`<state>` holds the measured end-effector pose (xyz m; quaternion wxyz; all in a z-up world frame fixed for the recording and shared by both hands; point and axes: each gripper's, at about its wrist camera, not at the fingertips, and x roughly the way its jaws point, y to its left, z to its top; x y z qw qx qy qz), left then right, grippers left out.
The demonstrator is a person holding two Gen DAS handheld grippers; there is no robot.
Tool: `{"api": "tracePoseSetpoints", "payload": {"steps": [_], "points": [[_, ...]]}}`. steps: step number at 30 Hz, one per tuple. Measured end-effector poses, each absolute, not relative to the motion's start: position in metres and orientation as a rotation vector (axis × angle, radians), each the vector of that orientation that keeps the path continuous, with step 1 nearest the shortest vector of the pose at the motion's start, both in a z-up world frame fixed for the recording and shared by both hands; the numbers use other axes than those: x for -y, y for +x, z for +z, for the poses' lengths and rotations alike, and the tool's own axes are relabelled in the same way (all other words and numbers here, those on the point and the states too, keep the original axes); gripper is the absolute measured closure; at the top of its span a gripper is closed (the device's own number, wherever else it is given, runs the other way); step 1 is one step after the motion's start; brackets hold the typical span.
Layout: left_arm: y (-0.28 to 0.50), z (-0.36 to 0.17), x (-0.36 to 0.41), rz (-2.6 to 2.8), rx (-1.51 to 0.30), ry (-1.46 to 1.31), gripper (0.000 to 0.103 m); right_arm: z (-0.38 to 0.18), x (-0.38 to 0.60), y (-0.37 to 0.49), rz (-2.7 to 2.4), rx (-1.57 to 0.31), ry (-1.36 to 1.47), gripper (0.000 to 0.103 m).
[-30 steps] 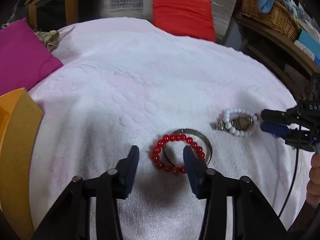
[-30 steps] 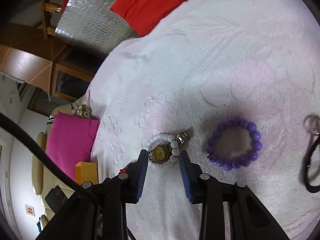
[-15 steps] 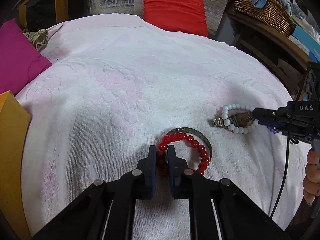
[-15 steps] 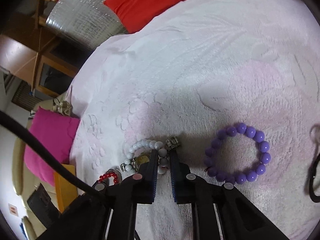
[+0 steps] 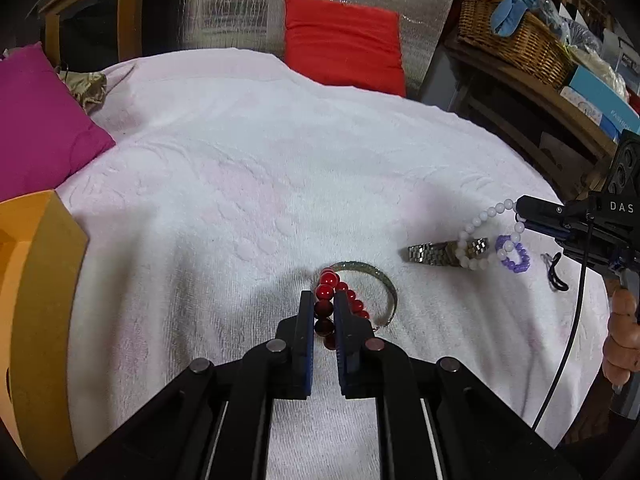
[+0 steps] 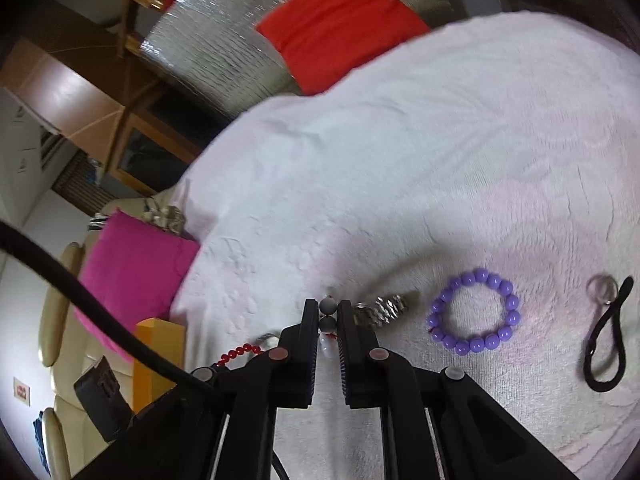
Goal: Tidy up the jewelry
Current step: 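Grasp the white bead bracelet with the right tool, lifting it off the watch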
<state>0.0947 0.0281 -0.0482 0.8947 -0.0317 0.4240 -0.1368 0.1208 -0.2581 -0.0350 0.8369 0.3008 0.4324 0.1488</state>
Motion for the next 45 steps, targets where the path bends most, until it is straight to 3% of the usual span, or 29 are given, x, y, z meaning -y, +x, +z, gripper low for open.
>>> {"api": "tracePoseSetpoints", "payload": {"steps": [45], "points": [[0.064,-0.01,-0.053,-0.196,-0.766,-0.034,0.093,-0.015,0.179,0.114,0.506,-0.803,0.594,0.092]]}}
